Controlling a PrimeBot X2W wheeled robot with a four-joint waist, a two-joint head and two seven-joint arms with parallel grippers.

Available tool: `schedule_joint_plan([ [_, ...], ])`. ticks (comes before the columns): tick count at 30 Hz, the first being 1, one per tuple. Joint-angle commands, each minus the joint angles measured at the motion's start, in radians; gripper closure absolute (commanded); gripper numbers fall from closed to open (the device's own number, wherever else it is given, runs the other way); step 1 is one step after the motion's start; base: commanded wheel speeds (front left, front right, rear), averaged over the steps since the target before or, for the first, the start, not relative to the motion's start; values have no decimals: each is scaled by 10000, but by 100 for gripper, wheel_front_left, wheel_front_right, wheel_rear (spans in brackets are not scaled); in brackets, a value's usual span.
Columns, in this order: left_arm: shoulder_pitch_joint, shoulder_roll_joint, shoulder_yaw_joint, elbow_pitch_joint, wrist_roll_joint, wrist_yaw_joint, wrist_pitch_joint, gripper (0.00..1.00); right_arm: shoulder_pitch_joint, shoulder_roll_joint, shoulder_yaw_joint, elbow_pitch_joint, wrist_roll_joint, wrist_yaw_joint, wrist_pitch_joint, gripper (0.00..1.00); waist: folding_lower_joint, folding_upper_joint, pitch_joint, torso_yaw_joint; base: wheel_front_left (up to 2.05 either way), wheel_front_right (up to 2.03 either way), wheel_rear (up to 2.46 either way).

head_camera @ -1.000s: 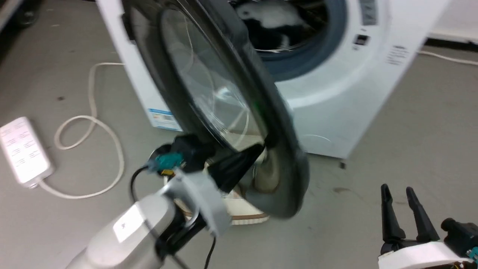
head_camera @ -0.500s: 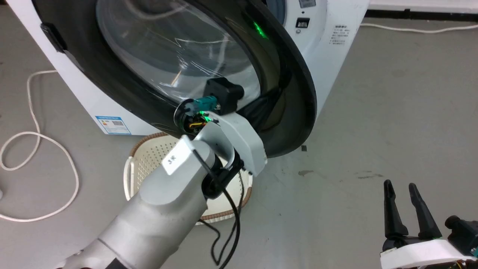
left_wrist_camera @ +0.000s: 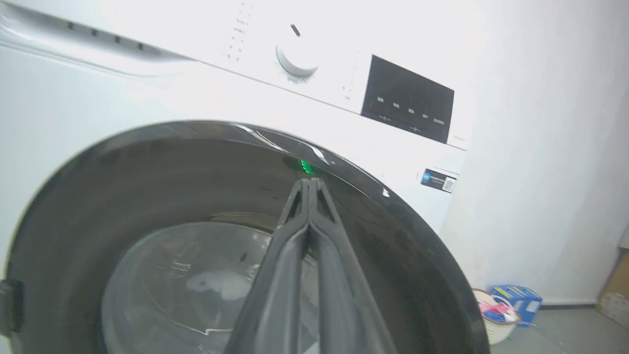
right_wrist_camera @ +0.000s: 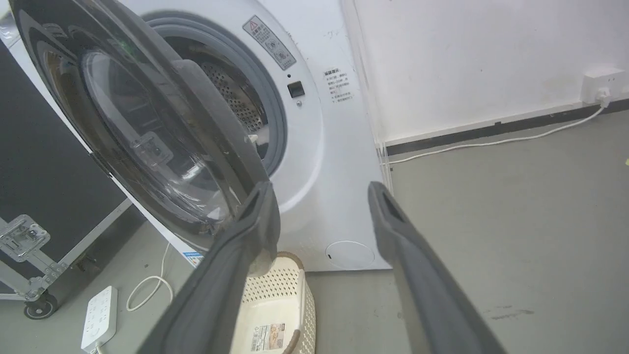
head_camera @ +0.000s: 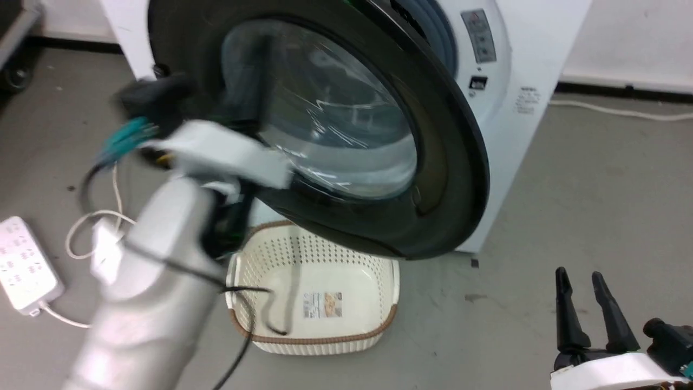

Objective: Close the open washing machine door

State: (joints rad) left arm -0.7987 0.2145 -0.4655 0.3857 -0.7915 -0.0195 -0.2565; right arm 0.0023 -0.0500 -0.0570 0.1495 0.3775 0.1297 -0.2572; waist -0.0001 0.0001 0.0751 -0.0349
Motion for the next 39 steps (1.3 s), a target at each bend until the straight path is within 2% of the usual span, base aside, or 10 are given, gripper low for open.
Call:
schedule_joint_plan([
  [1,678,225,605,-449,641,277,-48,100,108,-3,80,-32,-69,10,-45,0,1,-1,-312,195,0,0,0],
  [6,2531,621,2141,-1283,2053,914,-50,100,209,-3,172,2,-46,10,-45,0,1,-1,-550,215,0,0,0],
  [10,3923,791,2781,-1478,2644,1033,-51,100,351,-3,214,14,-49,10,-45,0,1,-1,-658,199,0,0,0],
  [16,5816,1201,2651,-987,2985,907,92,100,582,-3,305,-53,-143,10,-45,0,1,-1,-668,228,0,0,0],
  [22,6254,1245,2321,-1018,2840,573,438,100,628,-3,366,-22,-194,10,-45,0,1,-1,-624,373,0,0,0],
  [23,6276,1236,2298,-1045,2803,537,467,58,620,-3,379,-12,-213,10,-45,0,1,-1,-611,391,0,0,0],
  [24,6291,1208,2290,-1087,2745,499,470,1,604,-3,385,-5,-226,10,-45,0,1,-1,-597,404,0,0,0],
  [33,6349,1117,2477,-1467,2717,742,258,0,436,-3,445,-38,-900,10,-46,5,1,-1,-500,413,0,0,0],
  [34,6361,1140,2508,-1605,2798,820,203,0,354,-3,480,-99,-1056,10,-46,100,1,-1,-452,405,0,0,0],
  [39,6382,1150,2574,-1867,2860,942,145,0,27,-3,916,-91,-1087,10,-46,100,1,-1,-297,384,0,0,0],
])
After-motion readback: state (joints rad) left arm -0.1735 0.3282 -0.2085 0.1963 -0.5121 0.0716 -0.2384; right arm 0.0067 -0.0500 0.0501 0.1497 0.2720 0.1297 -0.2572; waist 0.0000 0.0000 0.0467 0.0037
